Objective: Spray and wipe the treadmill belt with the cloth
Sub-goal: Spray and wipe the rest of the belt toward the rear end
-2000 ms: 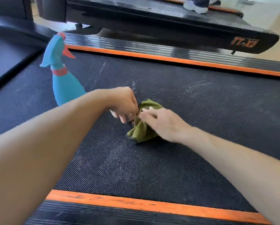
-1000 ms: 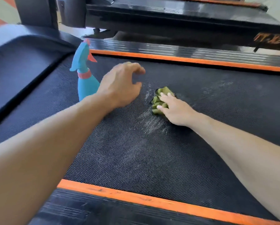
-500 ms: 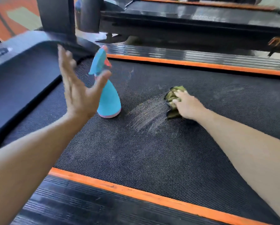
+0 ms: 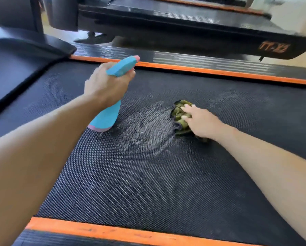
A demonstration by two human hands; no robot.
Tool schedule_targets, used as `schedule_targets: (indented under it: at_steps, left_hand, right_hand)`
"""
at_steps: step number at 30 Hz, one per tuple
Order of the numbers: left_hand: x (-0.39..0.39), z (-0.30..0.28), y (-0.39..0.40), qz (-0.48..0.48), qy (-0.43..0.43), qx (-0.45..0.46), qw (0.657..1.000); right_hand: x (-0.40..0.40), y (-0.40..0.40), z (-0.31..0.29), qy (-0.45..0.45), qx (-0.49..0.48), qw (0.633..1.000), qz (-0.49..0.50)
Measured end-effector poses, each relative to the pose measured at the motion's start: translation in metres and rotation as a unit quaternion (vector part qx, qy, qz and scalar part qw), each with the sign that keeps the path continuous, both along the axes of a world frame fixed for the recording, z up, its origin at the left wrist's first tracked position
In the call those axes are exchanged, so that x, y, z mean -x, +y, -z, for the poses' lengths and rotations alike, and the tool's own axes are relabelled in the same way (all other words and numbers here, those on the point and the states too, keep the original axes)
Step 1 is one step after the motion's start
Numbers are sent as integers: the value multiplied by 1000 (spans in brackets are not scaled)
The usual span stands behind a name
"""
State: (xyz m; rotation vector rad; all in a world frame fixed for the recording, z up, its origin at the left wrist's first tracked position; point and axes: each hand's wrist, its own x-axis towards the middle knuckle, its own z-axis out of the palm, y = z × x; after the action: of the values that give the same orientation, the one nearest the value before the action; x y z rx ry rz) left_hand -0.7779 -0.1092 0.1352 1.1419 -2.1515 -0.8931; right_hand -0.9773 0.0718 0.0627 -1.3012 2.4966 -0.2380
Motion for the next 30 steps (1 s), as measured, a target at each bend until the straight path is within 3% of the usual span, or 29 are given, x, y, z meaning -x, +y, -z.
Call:
schedule_targets:
  at_steps: [2,9,14,23,27,30]
  left_hand:
    - [19,-1,4,14,-64,24,998]
    - [69,3,3,79,-190,45,978]
    - [108,-1,-1,92,-147,57,983]
    - [117,4,2,97,-187,115,971]
    - [107,-2,4,118,-148,73,979]
    - [97,3,11,51,-72,64,994]
  right_hand:
    - [27,4,-2,10,-12,998,64]
    - [55,-7,1,43,-21,997,56]
    - [61,-19,-1,45,-20,997,54]
    - [74,-24,9,10,16,997,72]
    - [69,-23,5,-26,20,997,75]
    - [68,-22,5,-8,14,997,71]
